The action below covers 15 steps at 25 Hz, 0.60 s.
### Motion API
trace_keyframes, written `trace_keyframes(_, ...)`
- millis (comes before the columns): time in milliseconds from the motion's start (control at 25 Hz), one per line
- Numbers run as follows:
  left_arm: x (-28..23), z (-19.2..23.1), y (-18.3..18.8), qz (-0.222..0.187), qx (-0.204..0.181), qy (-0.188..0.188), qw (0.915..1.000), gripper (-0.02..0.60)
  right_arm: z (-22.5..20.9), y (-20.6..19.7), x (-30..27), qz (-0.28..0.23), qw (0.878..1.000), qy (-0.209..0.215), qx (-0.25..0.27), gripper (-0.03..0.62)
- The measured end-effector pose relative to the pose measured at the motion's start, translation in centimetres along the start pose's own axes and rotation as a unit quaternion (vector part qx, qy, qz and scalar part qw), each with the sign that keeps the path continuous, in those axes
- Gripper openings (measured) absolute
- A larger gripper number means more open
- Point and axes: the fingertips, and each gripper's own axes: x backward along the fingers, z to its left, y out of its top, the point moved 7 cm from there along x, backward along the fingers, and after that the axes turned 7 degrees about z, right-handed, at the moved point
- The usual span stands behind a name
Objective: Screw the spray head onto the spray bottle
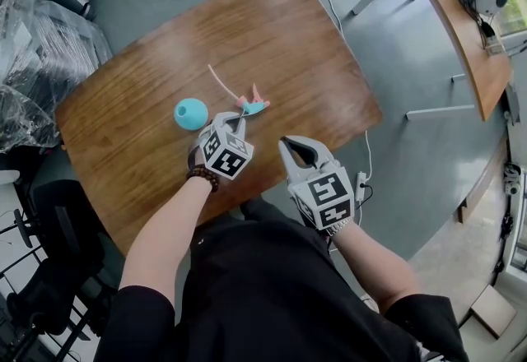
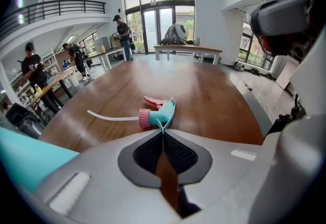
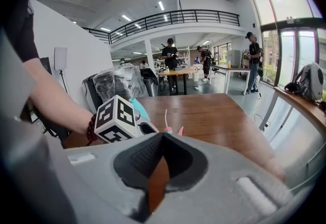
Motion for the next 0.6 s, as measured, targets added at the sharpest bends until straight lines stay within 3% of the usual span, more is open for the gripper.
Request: trace_keyframes(600,4.3,0.7,3.0,-0.051,0.041,-0.056,0.9963,0.021,0.0,0.7,1.0,-0.015,0.999,-0.028,0.016,-0.008)
